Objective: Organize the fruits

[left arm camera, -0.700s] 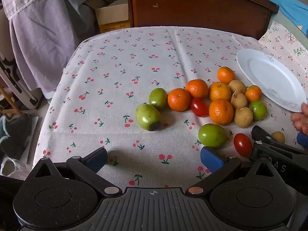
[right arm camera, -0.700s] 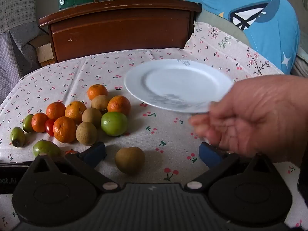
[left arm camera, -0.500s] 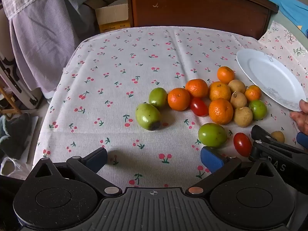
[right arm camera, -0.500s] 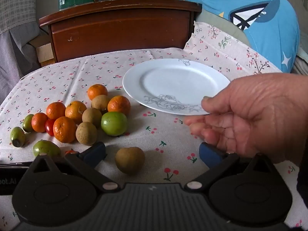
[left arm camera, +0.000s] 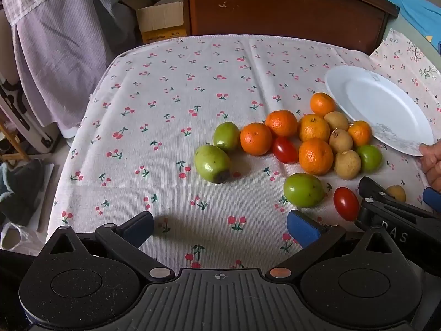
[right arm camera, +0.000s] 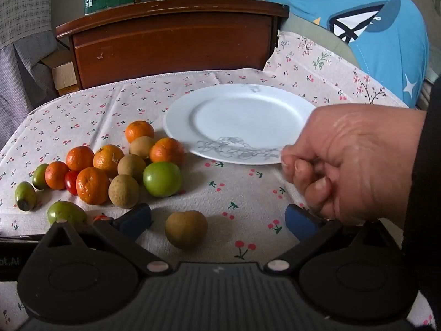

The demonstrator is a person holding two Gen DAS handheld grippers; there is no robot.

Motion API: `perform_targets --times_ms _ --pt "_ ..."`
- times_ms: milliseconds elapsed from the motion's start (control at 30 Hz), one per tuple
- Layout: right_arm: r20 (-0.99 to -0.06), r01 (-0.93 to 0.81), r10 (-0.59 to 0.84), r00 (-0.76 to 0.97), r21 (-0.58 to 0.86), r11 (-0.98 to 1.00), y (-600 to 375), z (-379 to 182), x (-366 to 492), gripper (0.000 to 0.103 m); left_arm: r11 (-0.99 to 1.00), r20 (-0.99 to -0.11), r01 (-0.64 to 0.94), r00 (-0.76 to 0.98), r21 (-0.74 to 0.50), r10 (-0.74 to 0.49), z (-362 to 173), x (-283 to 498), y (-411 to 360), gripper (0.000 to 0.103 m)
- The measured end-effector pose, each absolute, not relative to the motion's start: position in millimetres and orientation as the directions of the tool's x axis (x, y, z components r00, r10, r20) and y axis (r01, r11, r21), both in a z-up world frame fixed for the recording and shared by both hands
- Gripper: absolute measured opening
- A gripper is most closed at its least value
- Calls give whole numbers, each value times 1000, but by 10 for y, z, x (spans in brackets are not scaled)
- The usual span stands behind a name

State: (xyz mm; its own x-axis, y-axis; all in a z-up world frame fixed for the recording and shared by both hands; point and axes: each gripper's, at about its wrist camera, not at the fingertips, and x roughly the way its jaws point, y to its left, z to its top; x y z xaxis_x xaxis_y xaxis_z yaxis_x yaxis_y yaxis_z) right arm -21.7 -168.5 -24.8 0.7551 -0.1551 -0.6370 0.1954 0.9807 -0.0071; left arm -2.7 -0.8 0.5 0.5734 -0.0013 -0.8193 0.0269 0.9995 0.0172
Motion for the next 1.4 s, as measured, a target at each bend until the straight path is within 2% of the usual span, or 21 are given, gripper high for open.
perform_targets --times_ms 833,1400 --pt "-639 196 -155 754 -7 981 -1678 -234 -214 102 1000 -827 25 562 7 -8 30 -37 4 103" --pt "-639 196 -155 753 -8 981 -1676 -232 -215 102 999 -807 12 590 -41 -40 330 -40 101 103"
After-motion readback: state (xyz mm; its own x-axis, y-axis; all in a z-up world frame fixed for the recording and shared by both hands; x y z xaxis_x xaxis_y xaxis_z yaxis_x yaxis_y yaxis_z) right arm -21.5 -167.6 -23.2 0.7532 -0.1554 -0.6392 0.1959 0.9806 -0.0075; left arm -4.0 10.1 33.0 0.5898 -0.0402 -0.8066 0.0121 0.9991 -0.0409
